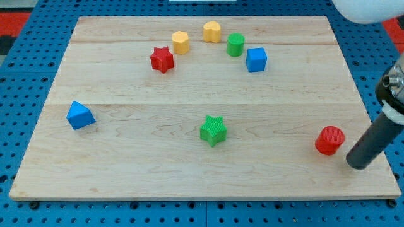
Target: Place the red circle and green star in a horizontal line
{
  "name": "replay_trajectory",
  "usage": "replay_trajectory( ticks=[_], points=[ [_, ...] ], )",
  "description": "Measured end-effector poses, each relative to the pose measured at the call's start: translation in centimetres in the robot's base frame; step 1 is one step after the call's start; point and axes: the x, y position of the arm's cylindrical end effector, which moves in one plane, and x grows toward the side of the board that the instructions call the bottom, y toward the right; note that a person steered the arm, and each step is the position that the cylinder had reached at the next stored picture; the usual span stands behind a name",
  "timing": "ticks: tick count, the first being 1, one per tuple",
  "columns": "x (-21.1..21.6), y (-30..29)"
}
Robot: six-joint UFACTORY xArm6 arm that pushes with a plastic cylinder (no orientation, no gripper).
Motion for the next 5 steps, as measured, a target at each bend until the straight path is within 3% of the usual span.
replay_trajectory(
  ticks=[5],
  points=[
    [-4.6, -5.4]
  ],
)
